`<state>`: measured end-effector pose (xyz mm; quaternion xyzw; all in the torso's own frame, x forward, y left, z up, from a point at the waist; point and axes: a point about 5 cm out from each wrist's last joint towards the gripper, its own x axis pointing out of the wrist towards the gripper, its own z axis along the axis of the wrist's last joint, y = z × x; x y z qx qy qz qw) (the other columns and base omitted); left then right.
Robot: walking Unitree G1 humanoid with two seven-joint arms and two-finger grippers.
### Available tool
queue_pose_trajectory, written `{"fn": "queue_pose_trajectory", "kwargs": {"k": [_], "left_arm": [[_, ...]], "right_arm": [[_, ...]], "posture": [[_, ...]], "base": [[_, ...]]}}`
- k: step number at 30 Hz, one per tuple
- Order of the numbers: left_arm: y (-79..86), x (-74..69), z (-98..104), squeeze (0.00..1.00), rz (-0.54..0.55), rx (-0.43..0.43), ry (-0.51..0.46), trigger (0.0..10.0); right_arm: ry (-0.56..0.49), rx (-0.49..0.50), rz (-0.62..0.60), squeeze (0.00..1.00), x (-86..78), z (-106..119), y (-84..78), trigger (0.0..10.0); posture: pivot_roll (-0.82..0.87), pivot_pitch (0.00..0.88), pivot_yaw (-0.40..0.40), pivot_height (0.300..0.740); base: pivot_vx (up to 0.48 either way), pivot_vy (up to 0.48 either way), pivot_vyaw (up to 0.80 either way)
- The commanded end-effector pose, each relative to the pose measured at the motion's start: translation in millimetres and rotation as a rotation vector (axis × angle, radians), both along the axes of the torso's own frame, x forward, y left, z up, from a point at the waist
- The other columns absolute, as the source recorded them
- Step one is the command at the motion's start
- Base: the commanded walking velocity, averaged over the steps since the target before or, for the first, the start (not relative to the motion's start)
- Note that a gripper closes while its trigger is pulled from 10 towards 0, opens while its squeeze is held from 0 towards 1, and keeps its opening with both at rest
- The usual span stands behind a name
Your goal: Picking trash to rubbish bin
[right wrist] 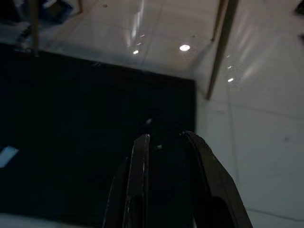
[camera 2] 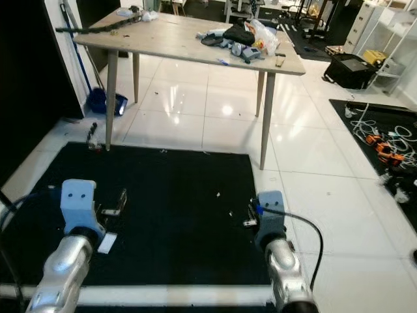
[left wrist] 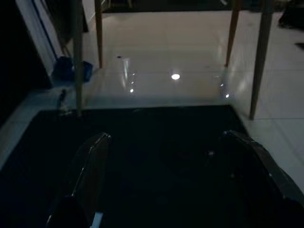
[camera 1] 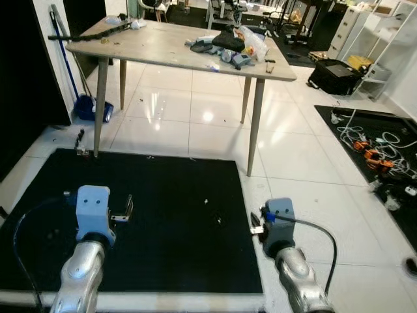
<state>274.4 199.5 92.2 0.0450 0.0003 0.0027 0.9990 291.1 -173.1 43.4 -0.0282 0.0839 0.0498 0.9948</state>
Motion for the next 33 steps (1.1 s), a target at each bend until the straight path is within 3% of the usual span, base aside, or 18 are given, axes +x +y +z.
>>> {"fn": "queue_pose_trajectory", "kwargs": {"k": [1, 33], "left_arm": [[1.4, -3.2, -3.0, 0.00, 0.007, 0.001, 0.011, 10.0], [0.5, -3.8, -3.0, 0.00, 0.001, 0.000, 0.011, 10.0]], "right_arm": [[0.017, 0.013, -0.006, 0.00, -1.5, -3.1, 1.4, 10.0], [0.018, 0.009, 0.000, 0.00, -3.9, -4.3, 2.5, 10.0]], "posture": [[0.04, 0.050, -0.102, 0.740], [0.03, 0.056, -0.096, 0.740]], "base": [[0.285, 0.000, 0.00], [0.282, 0.000, 0.00]]}}
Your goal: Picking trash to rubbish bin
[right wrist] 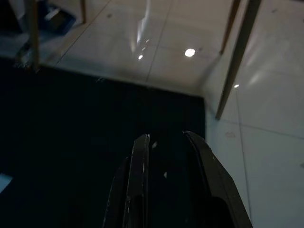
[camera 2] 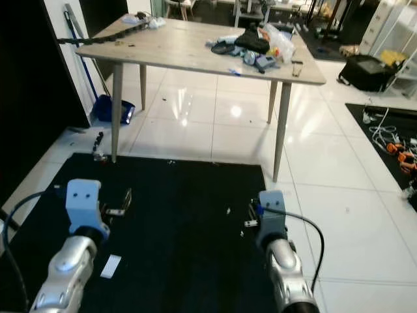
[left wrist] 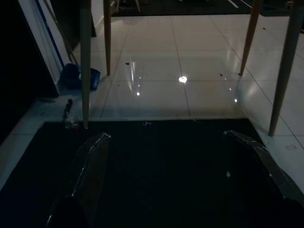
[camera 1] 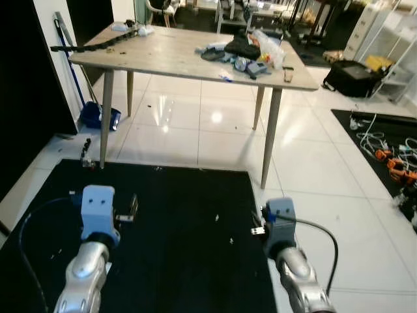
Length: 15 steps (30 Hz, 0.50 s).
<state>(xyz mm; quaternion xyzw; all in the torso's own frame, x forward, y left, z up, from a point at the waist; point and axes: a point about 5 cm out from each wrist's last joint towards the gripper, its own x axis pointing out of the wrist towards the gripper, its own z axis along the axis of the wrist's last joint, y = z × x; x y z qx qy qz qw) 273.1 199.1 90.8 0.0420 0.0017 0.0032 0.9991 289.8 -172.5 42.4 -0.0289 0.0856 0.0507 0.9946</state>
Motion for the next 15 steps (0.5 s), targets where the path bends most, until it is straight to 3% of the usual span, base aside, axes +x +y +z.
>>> {"fn": "queue_pose_trajectory", "kwargs": {"k": [1, 15], "left_arm": [[0.5, -2.3, -1.6, 0.00, -0.002, 0.006, 0.009, 10.0], [-0.6, -0.9, -1.4, 0.00, -0.008, 0.005, 0.008, 10.0]], "right_arm": [[0.015, 0.010, -0.003, 0.00, -2.9, -3.6, 1.8, 10.0], [0.012, 0.006, 0.000, 0.00, -3.9, -3.8, 2.3, 10.0]], "posture": [[0.03, 0.057, -0.094, 0.740], [0.03, 0.056, -0.095, 0.740]], "base": [[0.281, 0.000, 0.00], [0.282, 0.000, 0.00]]}}
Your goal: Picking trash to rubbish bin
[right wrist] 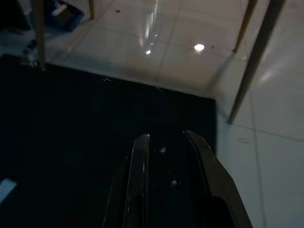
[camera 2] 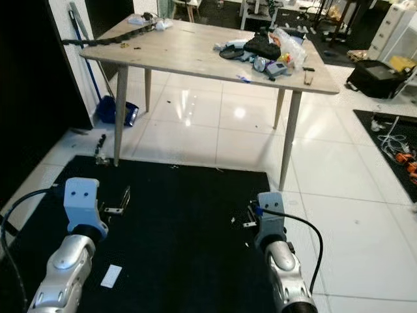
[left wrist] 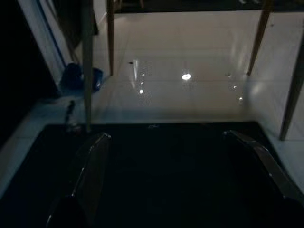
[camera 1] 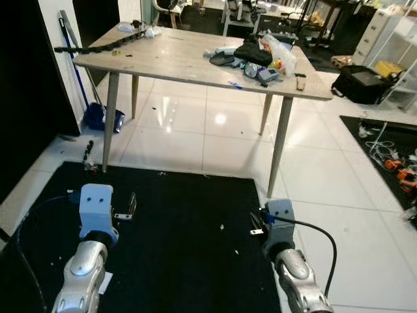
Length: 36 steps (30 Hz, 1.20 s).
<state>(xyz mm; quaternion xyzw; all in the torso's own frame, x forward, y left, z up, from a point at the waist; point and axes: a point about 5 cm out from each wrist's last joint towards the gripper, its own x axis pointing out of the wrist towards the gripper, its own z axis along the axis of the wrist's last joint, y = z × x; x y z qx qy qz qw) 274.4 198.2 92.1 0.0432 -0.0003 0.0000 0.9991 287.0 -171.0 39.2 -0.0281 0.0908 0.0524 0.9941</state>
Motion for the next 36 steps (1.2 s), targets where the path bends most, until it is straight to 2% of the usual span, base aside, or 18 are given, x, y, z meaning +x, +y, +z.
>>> {"fn": "queue_pose_trajectory", "kwargs": {"k": [1, 36], "left_arm": [[0.2, -2.3, -2.7, 0.00, -0.002, 0.003, 0.011, 10.0], [-1.8, -3.6, -2.9, 0.00, -0.008, 0.001, 0.013, 10.0]], "right_arm": [[0.002, 0.004, -0.002, 0.00, -1.3, -0.8, 1.2, 10.0], [0.007, 0.003, 0.007, 0.00, -6.1, -3.0, 4.7, 10.0]], "posture": [[0.03, 0.054, -0.095, 0.740], [0.02, 0.071, -0.093, 0.740]], "base": [[0.281, 0.000, 0.00], [0.283, 0.000, 0.00]]}}
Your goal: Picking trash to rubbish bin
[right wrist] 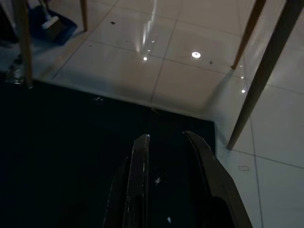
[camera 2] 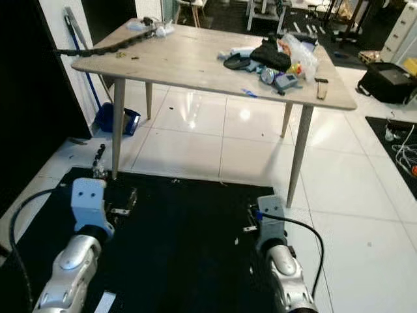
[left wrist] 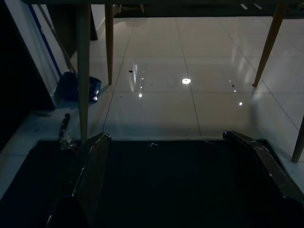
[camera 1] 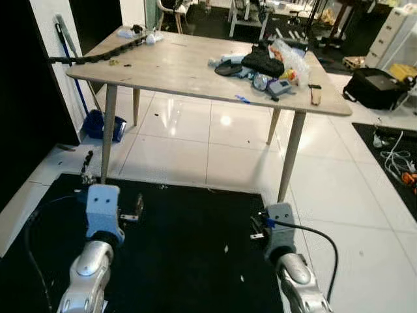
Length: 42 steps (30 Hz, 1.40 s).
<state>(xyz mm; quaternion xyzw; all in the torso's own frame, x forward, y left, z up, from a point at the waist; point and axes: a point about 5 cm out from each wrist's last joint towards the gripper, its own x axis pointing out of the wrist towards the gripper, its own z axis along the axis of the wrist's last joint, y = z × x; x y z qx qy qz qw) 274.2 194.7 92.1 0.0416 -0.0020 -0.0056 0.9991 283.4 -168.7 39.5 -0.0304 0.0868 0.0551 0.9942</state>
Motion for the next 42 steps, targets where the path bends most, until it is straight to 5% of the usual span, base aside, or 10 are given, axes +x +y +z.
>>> {"fn": "queue_pose_trajectory", "kwargs": {"k": [1, 42], "left_arm": [[1.5, -3.4, -3.0, 0.00, 0.003, 0.004, 0.016, 10.0], [-0.1, -1.2, -2.0, 0.00, -0.007, 0.003, 0.016, 10.0]], "right_arm": [[0.015, 0.006, 0.000, 0.00, -2.6, -3.2, 2.2, 10.0], [0.016, 0.015, -0.018, 0.00, -1.4, -1.8, 2.5, 10.0]], "posture": [[0.02, 0.071, -0.093, 0.740], [0.02, 0.073, -0.086, 0.740]], "base": [[0.285, 0.000, 0.00], [0.284, 0.000, 0.00]]}}
